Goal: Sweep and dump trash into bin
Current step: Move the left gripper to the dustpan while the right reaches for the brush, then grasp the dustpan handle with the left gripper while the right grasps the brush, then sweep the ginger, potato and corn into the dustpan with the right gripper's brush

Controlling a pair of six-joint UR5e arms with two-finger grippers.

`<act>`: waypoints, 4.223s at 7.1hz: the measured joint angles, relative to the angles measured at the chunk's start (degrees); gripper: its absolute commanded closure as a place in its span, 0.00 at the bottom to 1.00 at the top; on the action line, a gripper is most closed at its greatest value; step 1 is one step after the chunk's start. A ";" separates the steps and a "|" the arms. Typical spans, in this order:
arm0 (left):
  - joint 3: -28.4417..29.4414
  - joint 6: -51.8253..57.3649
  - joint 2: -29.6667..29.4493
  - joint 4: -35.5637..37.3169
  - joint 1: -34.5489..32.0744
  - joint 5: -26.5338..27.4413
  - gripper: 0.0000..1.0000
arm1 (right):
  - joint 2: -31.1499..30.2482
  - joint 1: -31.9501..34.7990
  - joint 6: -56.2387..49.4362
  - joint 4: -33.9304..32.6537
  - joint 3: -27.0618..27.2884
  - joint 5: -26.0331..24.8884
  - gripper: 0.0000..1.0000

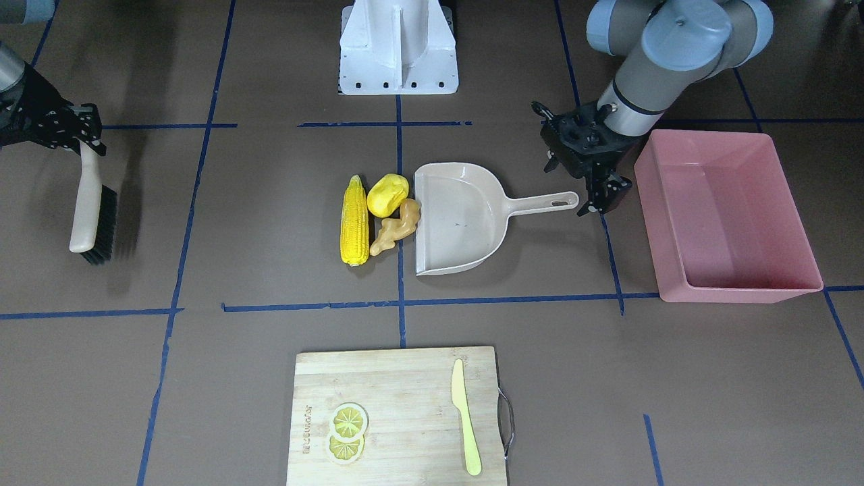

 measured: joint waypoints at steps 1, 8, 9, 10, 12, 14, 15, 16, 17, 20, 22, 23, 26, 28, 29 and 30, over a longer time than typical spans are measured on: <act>0.35 3.90 0.11 0.71 0.69 0.43 0.09 | 4.35 -1.48 1.59 -3.86 0.49 -0.63 1.00; 2.22 10.99 -0.98 2.91 3.77 1.68 0.02 | 15.85 -10.09 9.82 -17.76 5.09 -6.43 1.00; 2.33 12.87 -1.25 2.96 3.84 1.77 0.02 | 15.87 -10.56 9.83 -17.85 5.12 -7.16 1.00; 2.69 13.76 -1.55 2.98 3.77 2.05 0.02 | 15.90 -11.14 9.84 -17.92 5.13 -8.29 1.00; 4.18 14.20 -1.89 2.94 3.91 3.48 0.06 | 15.92 -11.70 10.22 -18.01 5.12 -9.20 1.00; 6.28 14.23 -3.17 2.95 4.02 4.26 0.14 | 15.99 -12.74 11.66 -18.04 5.07 -10.16 1.00; 7.48 14.20 -3.63 2.91 4.07 4.67 0.21 | 16.00 -13.12 11.97 -18.04 5.07 -10.44 1.00; 7.98 14.18 -3.81 2.86 4.14 4.87 0.31 | 16.01 -13.32 12.09 -18.04 5.07 -10.55 1.00; 8.18 14.15 -3.80 2.85 4.21 4.94 0.41 | 16.04 -13.49 12.47 -18.04 5.08 -10.60 1.00; 8.15 14.16 -3.58 2.93 4.39 5.19 0.82 | 16.56 -14.12 13.86 -18.04 5.08 -10.73 1.00; 7.87 14.60 -3.65 2.93 4.54 5.34 0.89 | 16.88 -14.83 14.88 -18.04 5.04 -10.98 1.00; 7.75 15.48 -3.70 2.97 4.56 6.11 0.90 | 17.43 -16.10 17.14 -18.04 5.01 -11.66 1.00; 7.12 18.36 -3.84 2.97 4.58 11.16 0.91 | 19.72 -21.07 24.87 -18.23 4.95 -13.84 1.00; 7.05 18.75 -4.01 2.99 4.63 11.67 0.91 | 22.16 -23.07 26.85 -21.02 4.62 -13.42 1.00; 7.14 18.76 -4.28 3.02 4.65 11.72 0.91 | 23.78 -23.83 27.05 -22.98 4.30 -12.95 1.00; 7.41 18.75 -4.77 3.08 4.70 11.72 0.91 | 24.81 -24.46 27.12 -24.19 3.92 -12.48 1.00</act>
